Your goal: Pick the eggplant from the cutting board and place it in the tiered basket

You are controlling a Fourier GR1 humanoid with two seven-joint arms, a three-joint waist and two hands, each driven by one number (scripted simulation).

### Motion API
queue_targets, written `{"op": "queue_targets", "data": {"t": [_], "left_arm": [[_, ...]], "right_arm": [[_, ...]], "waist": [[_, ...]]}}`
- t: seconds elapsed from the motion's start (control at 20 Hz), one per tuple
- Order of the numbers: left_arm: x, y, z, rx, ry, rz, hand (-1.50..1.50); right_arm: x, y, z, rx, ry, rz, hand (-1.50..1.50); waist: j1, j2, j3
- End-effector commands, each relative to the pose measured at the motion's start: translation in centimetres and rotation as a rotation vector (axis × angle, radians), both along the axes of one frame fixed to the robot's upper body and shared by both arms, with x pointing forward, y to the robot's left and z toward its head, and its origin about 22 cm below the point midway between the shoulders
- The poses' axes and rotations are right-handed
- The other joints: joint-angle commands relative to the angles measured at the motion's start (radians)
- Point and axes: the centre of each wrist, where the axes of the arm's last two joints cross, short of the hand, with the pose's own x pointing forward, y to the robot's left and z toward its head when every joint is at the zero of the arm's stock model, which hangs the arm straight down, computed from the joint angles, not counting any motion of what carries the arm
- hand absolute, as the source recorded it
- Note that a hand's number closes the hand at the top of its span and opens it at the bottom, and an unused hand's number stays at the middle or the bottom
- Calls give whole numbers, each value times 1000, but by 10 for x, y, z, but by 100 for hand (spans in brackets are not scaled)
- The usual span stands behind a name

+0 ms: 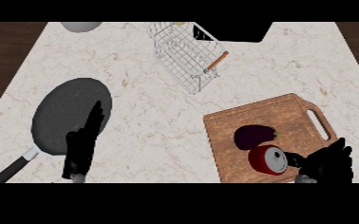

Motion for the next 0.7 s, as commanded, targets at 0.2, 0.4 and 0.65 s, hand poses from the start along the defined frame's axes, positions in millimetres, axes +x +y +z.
{"op": "queue_targets", "data": {"t": [0.2, 0.4, 0.65], "left_arm": [[-1, 3, 1, 3, 11, 6, 0], [4, -8, -3, -12, 13, 16, 0], [7, -10, -2, 2, 6, 12, 0]], "right_arm": [[38, -4, 11, 93, 246, -139, -150], [53, 5, 18, 102, 238, -95, -150], [75, -1, 8, 143, 328, -108, -150]], "waist": [[-6, -6, 4], [-20, -9, 4], [-8, -4, 6]]}}
